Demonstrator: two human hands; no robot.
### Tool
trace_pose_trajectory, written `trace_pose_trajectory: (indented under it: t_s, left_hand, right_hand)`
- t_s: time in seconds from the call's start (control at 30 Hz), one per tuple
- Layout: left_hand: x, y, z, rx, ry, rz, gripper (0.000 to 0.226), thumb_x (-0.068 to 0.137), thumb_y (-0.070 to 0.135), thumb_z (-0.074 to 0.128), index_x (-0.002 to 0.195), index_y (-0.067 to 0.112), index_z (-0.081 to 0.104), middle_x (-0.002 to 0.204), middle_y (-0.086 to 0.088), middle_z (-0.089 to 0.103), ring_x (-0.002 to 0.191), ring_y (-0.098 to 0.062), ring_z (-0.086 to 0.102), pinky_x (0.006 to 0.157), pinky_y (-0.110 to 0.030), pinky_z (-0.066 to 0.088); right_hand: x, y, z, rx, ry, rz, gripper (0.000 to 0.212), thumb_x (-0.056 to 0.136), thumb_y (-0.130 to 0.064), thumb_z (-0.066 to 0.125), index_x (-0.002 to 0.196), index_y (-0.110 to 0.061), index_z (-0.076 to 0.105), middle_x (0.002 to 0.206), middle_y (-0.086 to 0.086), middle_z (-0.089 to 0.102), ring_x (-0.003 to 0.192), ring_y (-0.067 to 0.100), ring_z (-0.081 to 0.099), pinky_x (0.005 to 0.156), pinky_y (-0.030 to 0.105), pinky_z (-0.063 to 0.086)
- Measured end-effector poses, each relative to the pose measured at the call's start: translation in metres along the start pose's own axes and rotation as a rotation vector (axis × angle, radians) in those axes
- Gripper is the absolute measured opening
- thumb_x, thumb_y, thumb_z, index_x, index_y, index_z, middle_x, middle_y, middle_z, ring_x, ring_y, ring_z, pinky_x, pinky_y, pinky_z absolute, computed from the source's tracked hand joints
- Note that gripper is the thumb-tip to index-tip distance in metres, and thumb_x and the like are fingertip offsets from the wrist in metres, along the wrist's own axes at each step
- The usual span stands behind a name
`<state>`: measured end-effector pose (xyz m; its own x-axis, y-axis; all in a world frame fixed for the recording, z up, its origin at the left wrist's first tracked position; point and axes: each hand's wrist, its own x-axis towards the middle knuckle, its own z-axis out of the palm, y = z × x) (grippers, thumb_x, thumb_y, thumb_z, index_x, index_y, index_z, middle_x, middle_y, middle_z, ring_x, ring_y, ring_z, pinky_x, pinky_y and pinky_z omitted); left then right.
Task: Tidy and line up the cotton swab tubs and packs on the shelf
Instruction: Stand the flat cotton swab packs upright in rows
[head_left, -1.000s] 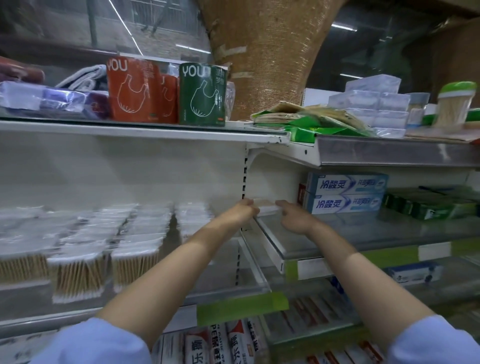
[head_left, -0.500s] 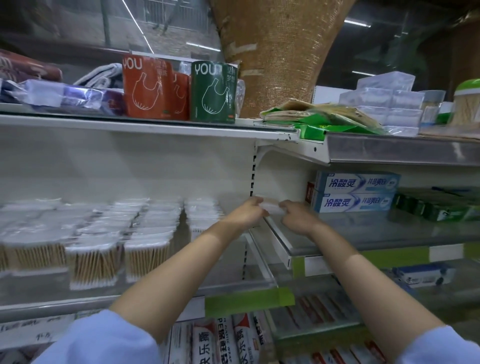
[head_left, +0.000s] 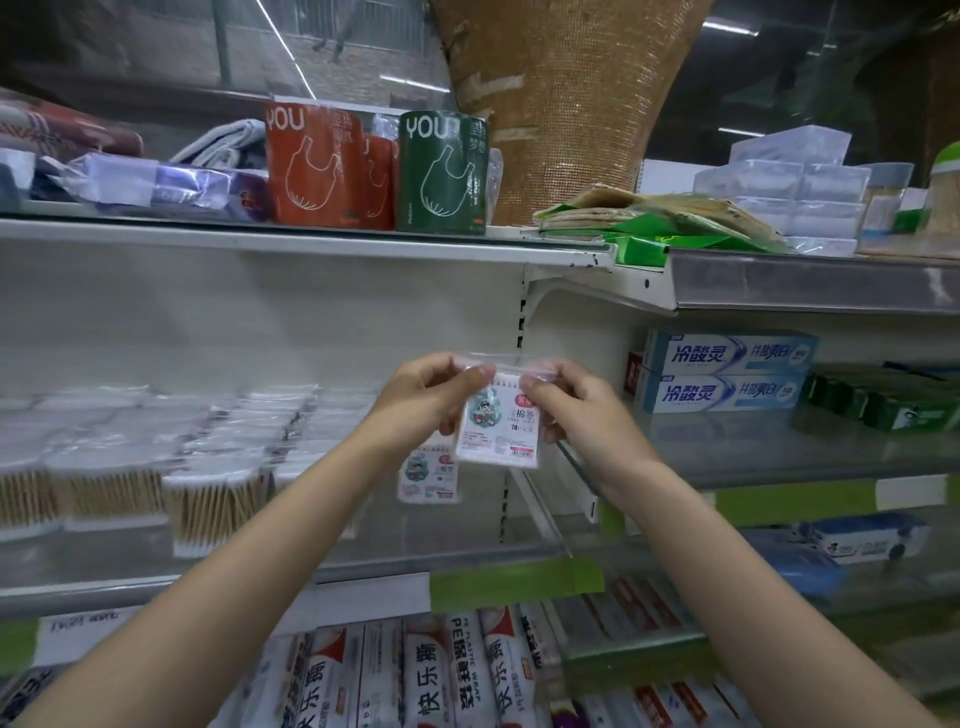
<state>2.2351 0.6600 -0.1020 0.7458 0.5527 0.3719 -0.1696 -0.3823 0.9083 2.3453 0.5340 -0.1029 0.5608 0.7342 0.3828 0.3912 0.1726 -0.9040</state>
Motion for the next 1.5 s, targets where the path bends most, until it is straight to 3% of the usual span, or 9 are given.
trace_pose_trajectory:
  t_s: [0.27, 0.43, 0.57, 0.7, 0.8, 0.93, 1.1, 1.23, 1.5]
  left_hand:
    - [-0.020, -0.007, -0.019, -0.063, 0.071, -0.053, 0.036, 0.086, 0.033, 0.061, 0.095, -0.002, 0.063, 0.087, -0.015, 0.072, 0.080, -0.036, 0.064, 0.078, -0.050, 0.048]
    - [-0.025, -0.011, -0.022, 0.003, 0.275, -0.015, 0.023, 0.084, 0.026, 0.067, 0.094, 0.011, 0.053, 0.087, -0.006, 0.055, 0.067, -0.019, 0.056, 0.053, -0.018, 0.049]
    - [-0.035, -0.010, -0.021, 0.056, 0.114, 0.021, 0.038, 0.075, 0.045, 0.072, 0.099, 0.019, 0.056, 0.099, -0.002, 0.063, 0.089, -0.017, 0.067, 0.079, -0.035, 0.058]
    - [-0.037, -0.007, -0.028, 0.088, 0.065, 0.053, 0.024, 0.085, 0.035, 0.065, 0.104, 0.020, 0.062, 0.103, -0.004, 0.068, 0.096, -0.017, 0.066, 0.083, -0.032, 0.056]
    - [-0.036, -0.011, -0.032, -0.137, 0.131, -0.069, 0.014, 0.094, 0.022, 0.053, 0.099, 0.017, 0.065, 0.092, -0.005, 0.068, 0.081, -0.016, 0.065, 0.071, -0.028, 0.055]
    - [-0.033, -0.011, -0.032, -0.426, 0.131, -0.244, 0.021, 0.094, 0.021, 0.053, 0.088, 0.004, 0.063, 0.069, -0.004, 0.066, 0.058, -0.010, 0.062, 0.053, -0.018, 0.053]
    - [-0.030, -0.013, -0.033, -0.525, 0.105, -0.299, 0.026, 0.090, 0.027, 0.057, 0.091, 0.002, 0.062, 0.074, -0.008, 0.066, 0.064, -0.015, 0.064, 0.057, -0.023, 0.056]
    - [-0.031, -0.014, -0.037, -0.440, 0.053, -0.214, 0.033, 0.081, 0.030, 0.061, 0.099, 0.003, 0.065, 0.083, -0.007, 0.070, 0.077, -0.020, 0.064, 0.071, -0.031, 0.053]
    - [-0.039, -0.009, -0.048, -0.191, -0.044, 0.070, 0.028, 0.072, 0.001, 0.069, 0.100, 0.006, 0.067, 0.100, -0.001, 0.073, 0.090, -0.012, 0.068, 0.080, -0.024, 0.055]
  right_hand:
    - [-0.003, 0.011, 0.031, 0.136, -0.065, 0.108, 0.022, 0.093, -0.029, 0.054, 0.094, -0.010, 0.064, 0.089, 0.009, 0.070, 0.083, 0.023, 0.062, 0.080, 0.039, 0.046]
    - [-0.006, 0.015, 0.042, 0.135, 0.012, 0.052, 0.021, 0.092, -0.031, 0.057, 0.083, -0.013, 0.054, 0.084, 0.006, 0.070, 0.075, 0.016, 0.067, 0.079, 0.038, 0.052]
    - [-0.009, 0.012, 0.049, 0.023, 0.033, -0.091, 0.039, 0.084, -0.050, 0.057, 0.084, -0.011, 0.054, 0.086, 0.012, 0.066, 0.087, 0.031, 0.064, 0.081, 0.046, 0.054]
    - [-0.008, 0.012, 0.048, 0.039, -0.066, -0.102, 0.037, 0.094, -0.043, 0.042, 0.088, -0.019, 0.069, 0.098, 0.003, 0.067, 0.093, 0.017, 0.061, 0.075, 0.025, 0.051]
    - [-0.006, 0.016, 0.045, 0.010, -0.014, -0.085, 0.015, 0.093, -0.027, 0.052, 0.089, -0.023, 0.066, 0.110, 0.005, 0.060, 0.098, 0.020, 0.060, 0.079, 0.030, 0.052]
    - [-0.008, 0.015, 0.046, 0.130, -0.098, -0.020, 0.009, 0.092, -0.022, 0.056, 0.096, -0.016, 0.062, 0.083, -0.006, 0.068, 0.072, 0.007, 0.063, 0.062, 0.023, 0.049]
    - [-0.010, 0.015, 0.047, 0.170, -0.103, -0.027, 0.013, 0.092, -0.023, 0.057, 0.099, -0.013, 0.060, 0.068, -0.008, 0.066, 0.059, 0.002, 0.058, 0.057, 0.021, 0.044]
    - [-0.009, 0.018, 0.046, 0.155, -0.091, -0.054, 0.017, 0.088, -0.014, 0.061, 0.103, -0.015, 0.051, 0.087, 0.012, 0.067, 0.078, 0.017, 0.064, 0.068, 0.026, 0.049]
    - [-0.006, 0.031, 0.044, -0.004, -0.084, -0.140, 0.018, 0.083, -0.014, 0.067, 0.099, -0.016, 0.060, 0.100, -0.005, 0.067, 0.096, 0.009, 0.061, 0.087, 0.031, 0.050]
